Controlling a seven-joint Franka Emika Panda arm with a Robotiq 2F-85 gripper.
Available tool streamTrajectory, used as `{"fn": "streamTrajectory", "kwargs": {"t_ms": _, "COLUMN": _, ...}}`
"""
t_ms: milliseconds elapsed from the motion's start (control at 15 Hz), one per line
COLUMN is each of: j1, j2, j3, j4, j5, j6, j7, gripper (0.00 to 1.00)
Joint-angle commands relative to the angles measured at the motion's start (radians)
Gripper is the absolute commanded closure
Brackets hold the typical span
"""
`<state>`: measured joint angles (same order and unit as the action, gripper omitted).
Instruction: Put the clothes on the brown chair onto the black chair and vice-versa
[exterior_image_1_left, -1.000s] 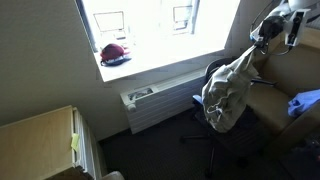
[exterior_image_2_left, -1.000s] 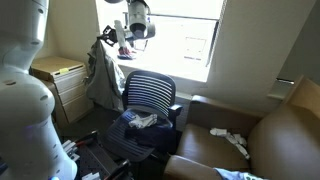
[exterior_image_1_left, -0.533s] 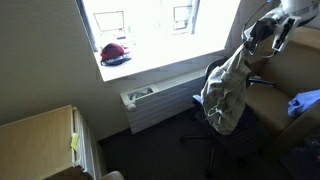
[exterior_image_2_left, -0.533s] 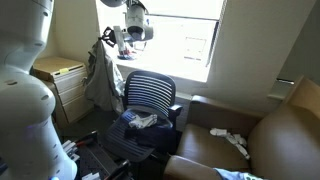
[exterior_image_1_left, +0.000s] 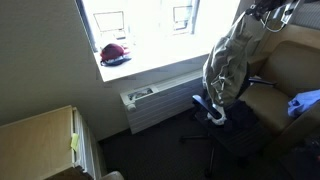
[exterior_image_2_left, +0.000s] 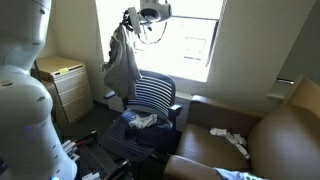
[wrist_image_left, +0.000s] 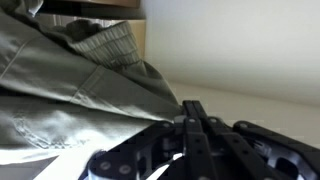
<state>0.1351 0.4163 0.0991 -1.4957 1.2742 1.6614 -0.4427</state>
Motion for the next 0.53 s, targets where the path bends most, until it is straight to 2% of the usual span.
{"fn": "streamTrajectory", "kwargs": {"t_ms": 0, "j1": -0.010, "j2": -0.006, "j3": 0.016, "j4": -0.040, "j5": -0.029, "j6": -0.048, "j7": 0.040, "gripper": 1.00}}
{"fn": "streamTrajectory", "kwargs": {"t_ms": 467, "j1": 0.007, "j2": 0.062, "j3": 0.067, "j4": -0.113, "j5": 0.006, "j6": -0.178, "j7": -0.040, "gripper": 1.00}}
